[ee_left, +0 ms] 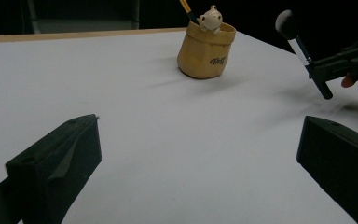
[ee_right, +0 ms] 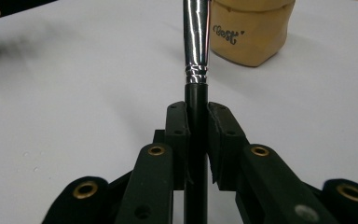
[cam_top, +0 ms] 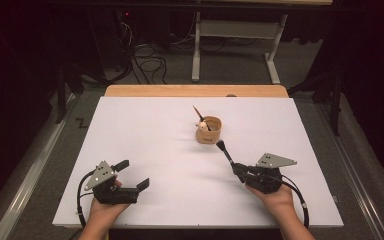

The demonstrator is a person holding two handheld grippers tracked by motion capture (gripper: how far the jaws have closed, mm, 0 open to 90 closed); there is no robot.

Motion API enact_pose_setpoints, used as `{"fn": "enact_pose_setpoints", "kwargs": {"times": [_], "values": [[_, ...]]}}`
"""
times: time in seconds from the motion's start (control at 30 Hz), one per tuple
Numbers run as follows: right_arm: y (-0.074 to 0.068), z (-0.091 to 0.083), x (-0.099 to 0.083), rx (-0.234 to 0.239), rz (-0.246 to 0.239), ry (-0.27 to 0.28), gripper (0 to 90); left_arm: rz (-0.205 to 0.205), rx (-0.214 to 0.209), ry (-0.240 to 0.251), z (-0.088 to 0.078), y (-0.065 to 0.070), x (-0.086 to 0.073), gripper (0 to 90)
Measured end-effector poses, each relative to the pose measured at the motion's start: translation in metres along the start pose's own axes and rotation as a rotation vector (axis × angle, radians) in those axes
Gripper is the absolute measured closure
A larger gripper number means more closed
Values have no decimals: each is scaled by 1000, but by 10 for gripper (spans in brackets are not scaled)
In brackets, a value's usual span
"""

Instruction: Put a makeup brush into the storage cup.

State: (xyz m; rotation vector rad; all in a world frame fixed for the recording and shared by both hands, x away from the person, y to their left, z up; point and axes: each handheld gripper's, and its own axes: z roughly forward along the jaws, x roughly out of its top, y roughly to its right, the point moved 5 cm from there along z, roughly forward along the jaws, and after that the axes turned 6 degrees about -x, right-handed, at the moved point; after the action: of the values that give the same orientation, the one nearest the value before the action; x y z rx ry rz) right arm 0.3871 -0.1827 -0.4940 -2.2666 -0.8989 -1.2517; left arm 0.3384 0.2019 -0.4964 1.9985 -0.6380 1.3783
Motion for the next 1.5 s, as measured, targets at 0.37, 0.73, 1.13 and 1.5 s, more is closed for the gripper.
{"fn": "enact_pose_setpoints", "kwargs": {"times": [0.37, 0.73, 1.13, 1.5], "values": [[-4, -8, 1, 3, 26, 98, 807, 4, 8, -1, 2, 2, -1, 18], [-12, -10, 9, -8, -8, 155, 807, 17, 18, -3, 4, 4, -3, 46], [-25, -4, 26, 13, -66, 179, 807, 34, 1, -4, 13, 12, 12, 62], [-37, 6, 43, 30, -99, 207, 807, 36, -13, 17, 22, 19, 29, 64]]}}
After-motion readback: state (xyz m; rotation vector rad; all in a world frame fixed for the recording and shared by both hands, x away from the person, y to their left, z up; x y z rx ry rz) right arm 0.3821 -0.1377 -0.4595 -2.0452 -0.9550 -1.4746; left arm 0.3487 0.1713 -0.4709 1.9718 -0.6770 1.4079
